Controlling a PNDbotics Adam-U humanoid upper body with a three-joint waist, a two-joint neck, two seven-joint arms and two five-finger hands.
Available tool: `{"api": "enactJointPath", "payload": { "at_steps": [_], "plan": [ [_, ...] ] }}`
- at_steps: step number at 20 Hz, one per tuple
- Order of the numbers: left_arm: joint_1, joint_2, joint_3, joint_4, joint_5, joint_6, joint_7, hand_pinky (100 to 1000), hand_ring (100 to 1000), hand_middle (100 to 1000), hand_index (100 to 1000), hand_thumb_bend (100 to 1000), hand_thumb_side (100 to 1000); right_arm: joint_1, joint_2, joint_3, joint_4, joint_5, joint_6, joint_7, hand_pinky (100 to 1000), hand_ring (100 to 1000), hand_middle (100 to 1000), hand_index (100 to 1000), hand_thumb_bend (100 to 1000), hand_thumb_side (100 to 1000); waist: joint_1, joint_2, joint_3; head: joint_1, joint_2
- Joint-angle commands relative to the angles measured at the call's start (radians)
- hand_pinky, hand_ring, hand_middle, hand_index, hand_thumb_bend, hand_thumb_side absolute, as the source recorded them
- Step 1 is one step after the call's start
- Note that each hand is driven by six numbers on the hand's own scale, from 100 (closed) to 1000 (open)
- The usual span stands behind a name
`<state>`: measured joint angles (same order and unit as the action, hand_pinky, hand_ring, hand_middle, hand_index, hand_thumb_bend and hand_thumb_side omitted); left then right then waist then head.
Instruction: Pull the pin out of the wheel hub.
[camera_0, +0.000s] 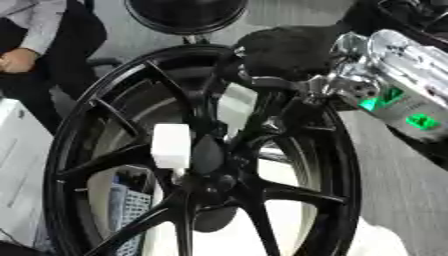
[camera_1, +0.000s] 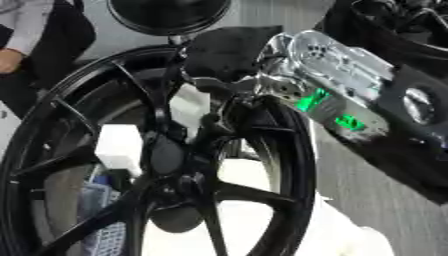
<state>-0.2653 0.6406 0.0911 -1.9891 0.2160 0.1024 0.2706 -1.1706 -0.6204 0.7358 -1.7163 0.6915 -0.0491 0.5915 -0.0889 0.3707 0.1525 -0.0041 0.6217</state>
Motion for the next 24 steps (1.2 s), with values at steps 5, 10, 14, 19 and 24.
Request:
{"api": "enactJointPath", "payload": {
  "at_steps": [5,10,14,19,24],
  "plan": [
    [-0.004,0.013,0.016,-0.011,0.003,0.006,0.006,771,707,597,771,255,391,-0.014,-0.006,-0.007,0.004,-0.035,-0.005,-0.015,920,822,747,811,249,100,0.005,-0.017,0.004,-0.004,-0.017],
    [-0.005,0.010,0.016,-0.011,0.004,0.008,0.009,772,707,597,770,253,393,-0.017,-0.003,-0.007,0.002,-0.059,0.007,-0.015,917,804,709,786,236,100,0.002,-0.017,0.004,-0.004,-0.020],
    [-0.006,0.009,0.017,-0.011,0.004,0.008,0.011,773,708,596,770,250,395,-0.012,0.003,-0.004,0.021,-0.067,0.009,0.002,913,792,678,773,230,100,-0.001,-0.015,0.009,-0.005,-0.027],
    [-0.006,0.006,0.019,-0.011,0.005,0.008,0.015,774,708,595,769,248,397,-0.010,0.009,-0.002,0.032,-0.092,0.009,0.025,910,781,650,767,228,100,-0.003,-0.013,0.012,-0.006,-0.033],
    [-0.008,0.005,0.020,-0.011,0.005,0.007,0.017,775,710,596,769,245,400,-0.007,0.014,-0.004,0.042,-0.104,0.006,0.032,901,728,500,701,194,100,-0.003,-0.010,0.016,-0.008,-0.035]
  ]
}}
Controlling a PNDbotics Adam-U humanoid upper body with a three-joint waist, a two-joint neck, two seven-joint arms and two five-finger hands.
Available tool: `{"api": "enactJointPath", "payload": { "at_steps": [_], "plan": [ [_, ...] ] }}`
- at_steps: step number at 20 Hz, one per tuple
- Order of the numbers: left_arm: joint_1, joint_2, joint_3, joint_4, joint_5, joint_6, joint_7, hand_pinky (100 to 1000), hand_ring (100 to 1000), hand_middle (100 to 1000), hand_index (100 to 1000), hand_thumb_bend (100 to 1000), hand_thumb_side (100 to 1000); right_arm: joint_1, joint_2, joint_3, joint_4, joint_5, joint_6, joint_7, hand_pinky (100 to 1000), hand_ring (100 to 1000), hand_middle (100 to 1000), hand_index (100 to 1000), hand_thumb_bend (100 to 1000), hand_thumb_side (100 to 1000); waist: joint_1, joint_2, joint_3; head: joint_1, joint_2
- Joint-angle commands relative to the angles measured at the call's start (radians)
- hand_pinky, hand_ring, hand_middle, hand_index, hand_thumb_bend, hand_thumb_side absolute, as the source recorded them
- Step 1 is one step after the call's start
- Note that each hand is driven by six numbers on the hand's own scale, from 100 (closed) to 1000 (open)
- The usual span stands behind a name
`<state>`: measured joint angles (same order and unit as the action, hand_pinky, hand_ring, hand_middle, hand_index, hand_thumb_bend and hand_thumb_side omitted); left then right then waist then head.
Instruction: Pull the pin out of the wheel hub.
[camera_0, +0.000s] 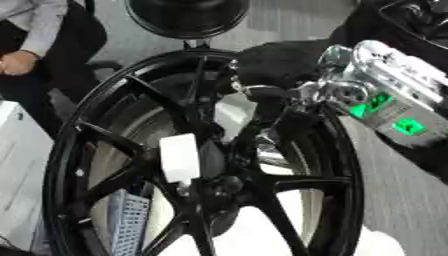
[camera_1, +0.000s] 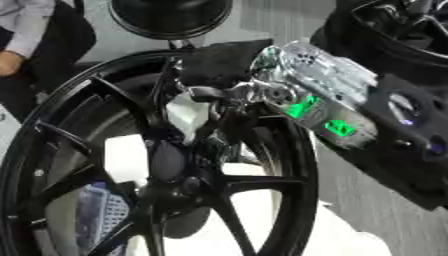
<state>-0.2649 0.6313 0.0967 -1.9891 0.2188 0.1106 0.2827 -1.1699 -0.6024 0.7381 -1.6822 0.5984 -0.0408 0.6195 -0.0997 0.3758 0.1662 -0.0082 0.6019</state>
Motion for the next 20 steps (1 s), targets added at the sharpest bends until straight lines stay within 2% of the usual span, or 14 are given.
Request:
{"api": "enactJointPath", "payload": {
  "at_steps": [1,4,8,12,13,14,15,20],
  "plan": [
    [-0.008,0.014,0.014,-0.011,0.003,-0.001,0.005,775,710,596,769,245,400,-0.008,-0.003,-0.007,0.009,-0.014,-0.002,-0.002,898,708,464,676,181,100,0.008,-0.015,0.003,-0.004,-0.015],
    [-0.008,0.013,0.014,-0.011,0.003,0.000,0.005,776,711,596,769,243,402,-0.010,-0.002,-0.010,0.010,-0.025,0.007,-0.034,887,639,350,579,134,100,0.008,-0.015,0.003,-0.003,-0.014],
    [-0.008,0.013,0.014,-0.011,0.001,0.000,0.005,778,712,597,769,239,403,-0.018,0.001,-0.013,0.016,-0.050,0.029,-0.074,879,588,286,492,138,100,0.009,-0.018,0.003,-0.001,-0.015],
    [-0.006,0.014,0.015,-0.011,-0.001,0.000,0.006,779,713,597,769,236,402,-0.034,-0.001,-0.025,0.037,-0.073,0.057,-0.085,873,562,263,487,170,100,0.010,-0.023,0.002,-0.001,-0.013],
    [-0.006,0.014,0.016,-0.011,-0.001,0.000,0.006,779,713,597,770,235,402,-0.039,-0.002,-0.029,0.044,-0.082,0.063,-0.083,871,563,260,495,166,100,0.009,-0.024,0.002,0.000,-0.013],
    [-0.005,0.015,0.016,-0.011,-0.001,0.000,0.007,779,713,597,769,236,411,-0.045,-0.004,-0.034,0.051,-0.094,0.069,-0.079,868,563,257,501,100,100,0.009,-0.026,0.001,0.000,-0.013],
    [-0.005,0.015,0.016,-0.011,-0.001,0.000,0.007,779,714,598,770,234,402,-0.052,-0.006,-0.039,0.059,-0.110,0.074,-0.074,868,568,256,510,154,100,0.009,-0.028,0.001,0.000,-0.012],
    [-0.002,0.020,0.017,-0.011,0.000,0.001,0.007,781,714,598,770,233,402,-0.107,-0.014,-0.084,0.112,-0.185,0.104,-0.051,864,573,247,520,122,100,0.005,-0.040,-0.002,0.000,-0.008]
  ]
}}
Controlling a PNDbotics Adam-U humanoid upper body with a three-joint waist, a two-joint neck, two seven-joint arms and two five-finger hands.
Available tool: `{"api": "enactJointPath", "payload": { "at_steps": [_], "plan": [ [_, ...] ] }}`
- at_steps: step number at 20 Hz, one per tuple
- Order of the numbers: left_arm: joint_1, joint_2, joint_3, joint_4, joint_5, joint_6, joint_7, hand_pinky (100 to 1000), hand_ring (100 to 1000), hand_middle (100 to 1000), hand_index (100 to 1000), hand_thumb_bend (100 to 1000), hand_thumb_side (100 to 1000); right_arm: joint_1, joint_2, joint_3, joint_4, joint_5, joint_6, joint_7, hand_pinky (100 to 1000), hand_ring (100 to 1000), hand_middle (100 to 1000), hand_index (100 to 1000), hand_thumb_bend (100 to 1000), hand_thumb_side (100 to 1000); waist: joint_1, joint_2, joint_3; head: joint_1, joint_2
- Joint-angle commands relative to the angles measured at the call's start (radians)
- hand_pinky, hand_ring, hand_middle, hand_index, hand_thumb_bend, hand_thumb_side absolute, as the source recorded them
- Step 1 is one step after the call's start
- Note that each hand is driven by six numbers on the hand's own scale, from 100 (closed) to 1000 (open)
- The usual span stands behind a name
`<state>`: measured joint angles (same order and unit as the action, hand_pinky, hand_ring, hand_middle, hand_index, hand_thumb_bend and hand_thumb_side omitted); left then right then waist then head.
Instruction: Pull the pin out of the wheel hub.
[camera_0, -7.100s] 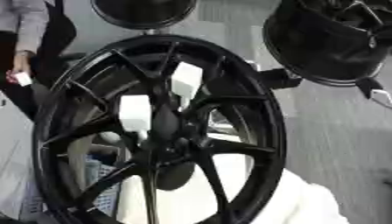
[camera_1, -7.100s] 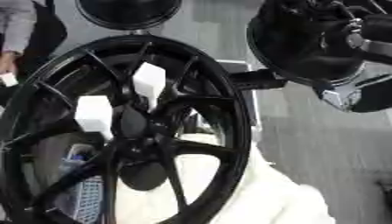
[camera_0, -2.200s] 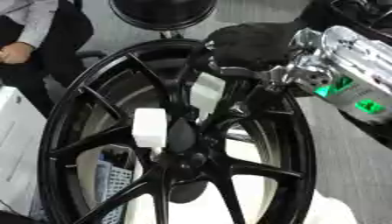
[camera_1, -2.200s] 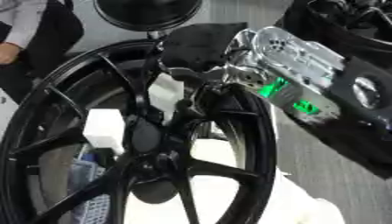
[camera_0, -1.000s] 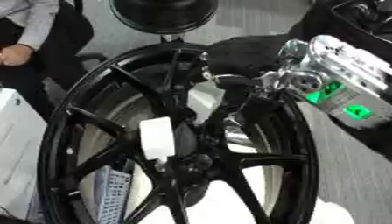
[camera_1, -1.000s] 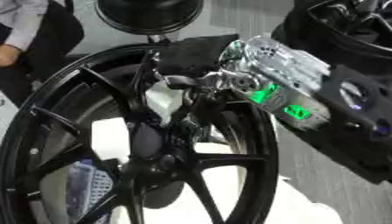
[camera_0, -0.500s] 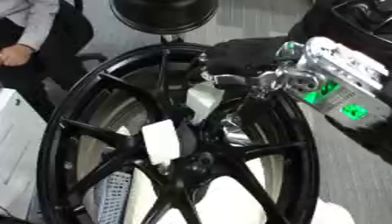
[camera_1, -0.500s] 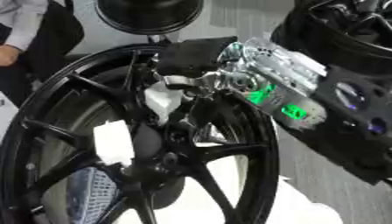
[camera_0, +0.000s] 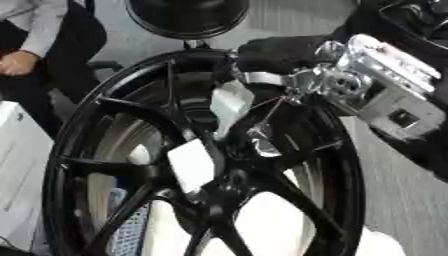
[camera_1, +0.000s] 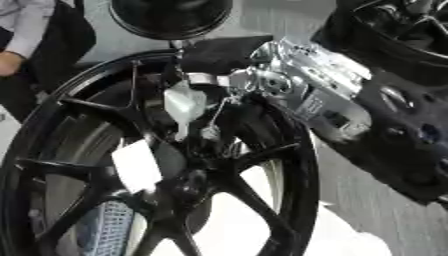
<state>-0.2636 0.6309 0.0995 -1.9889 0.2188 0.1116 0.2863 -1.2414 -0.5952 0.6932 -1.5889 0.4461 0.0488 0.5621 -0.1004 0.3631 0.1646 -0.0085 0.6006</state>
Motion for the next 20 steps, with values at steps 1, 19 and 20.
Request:
{"api": "enactJointPath", "payload": {
  "at_steps": [1,19,20],
  "plan": [
    [-0.003,0.022,0.014,-0.011,0.000,0.000,0.003,781,714,598,770,232,402,-0.047,-0.020,-0.050,0.032,-0.043,0.019,0.011,864,573,247,521,119,100,0.005,-0.031,-0.001,-0.001,-0.008],
    [0.034,0.054,0.038,-0.011,-0.006,-0.005,0.026,785,717,596,773,221,395,0.123,-0.395,-0.370,0.163,-0.170,0.115,-0.078,861,608,327,614,100,100,-0.004,-0.072,-0.060,0.054,0.023],
    [0.036,0.055,0.039,-0.011,-0.006,-0.005,0.027,785,718,596,773,221,393,0.197,-0.458,-0.411,0.141,-0.184,0.127,-0.099,861,611,330,617,100,100,-0.001,-0.073,-0.064,0.060,0.027]
  ]
}}
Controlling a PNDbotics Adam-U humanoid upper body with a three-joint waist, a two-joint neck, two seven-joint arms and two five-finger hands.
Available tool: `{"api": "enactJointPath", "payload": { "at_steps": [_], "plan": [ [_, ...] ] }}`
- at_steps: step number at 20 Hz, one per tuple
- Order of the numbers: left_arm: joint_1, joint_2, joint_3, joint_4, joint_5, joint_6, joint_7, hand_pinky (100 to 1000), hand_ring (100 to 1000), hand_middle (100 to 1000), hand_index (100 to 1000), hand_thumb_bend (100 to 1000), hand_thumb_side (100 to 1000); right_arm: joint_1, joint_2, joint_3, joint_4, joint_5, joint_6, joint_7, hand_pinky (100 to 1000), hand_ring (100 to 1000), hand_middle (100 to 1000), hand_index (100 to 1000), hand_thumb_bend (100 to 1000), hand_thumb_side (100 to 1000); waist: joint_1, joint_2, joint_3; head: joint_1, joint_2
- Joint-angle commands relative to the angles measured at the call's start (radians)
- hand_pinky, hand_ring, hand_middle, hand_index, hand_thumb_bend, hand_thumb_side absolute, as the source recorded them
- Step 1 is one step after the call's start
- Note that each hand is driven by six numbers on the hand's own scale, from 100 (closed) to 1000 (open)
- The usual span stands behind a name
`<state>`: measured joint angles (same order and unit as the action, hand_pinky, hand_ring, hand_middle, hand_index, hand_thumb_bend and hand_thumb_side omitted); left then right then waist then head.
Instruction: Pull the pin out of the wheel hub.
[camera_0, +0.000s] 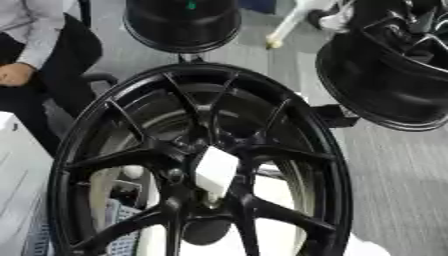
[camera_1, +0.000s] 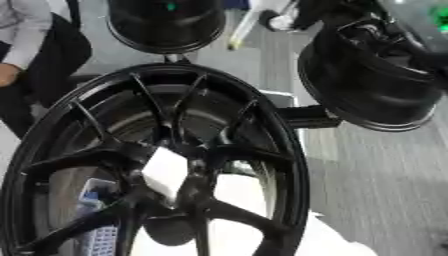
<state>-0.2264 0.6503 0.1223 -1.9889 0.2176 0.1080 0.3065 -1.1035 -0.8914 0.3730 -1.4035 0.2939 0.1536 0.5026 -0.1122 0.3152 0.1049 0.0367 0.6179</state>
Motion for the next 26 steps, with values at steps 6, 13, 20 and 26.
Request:
{"api": "enactJointPath", "payload": {
  "at_steps": [6,13,20,26],
  "plan": [
    [0.002,0.033,0.019,-0.011,-0.005,-0.005,0.010,786,718,597,773,219,391,0.478,-0.382,-0.343,-0.146,-0.145,0.098,-0.185,858,634,357,644,100,100,0.034,-0.030,-0.036,0.036,0.030],
    [0.017,0.030,0.030,-0.011,-0.008,-0.008,0.023,788,724,597,773,217,388,0.726,-0.397,-0.524,-0.092,-0.157,0.153,-0.256,896,833,734,816,201,273,0.053,-0.039,-0.078,0.071,0.042],
    [0.020,0.026,0.030,-0.011,-0.006,-0.006,0.025,789,738,598,774,219,388,0.779,-0.371,-0.567,-0.021,-0.082,0.200,-0.191,918,917,852,883,204,441,0.059,-0.047,-0.092,0.074,0.051],
    [0.021,0.024,0.032,-0.011,-0.007,-0.007,0.026,790,739,598,774,218,390,0.780,-0.358,-0.582,-0.018,-0.071,0.202,-0.204,908,900,829,874,201,416,0.059,-0.046,-0.093,0.075,0.056]
  ]
}}
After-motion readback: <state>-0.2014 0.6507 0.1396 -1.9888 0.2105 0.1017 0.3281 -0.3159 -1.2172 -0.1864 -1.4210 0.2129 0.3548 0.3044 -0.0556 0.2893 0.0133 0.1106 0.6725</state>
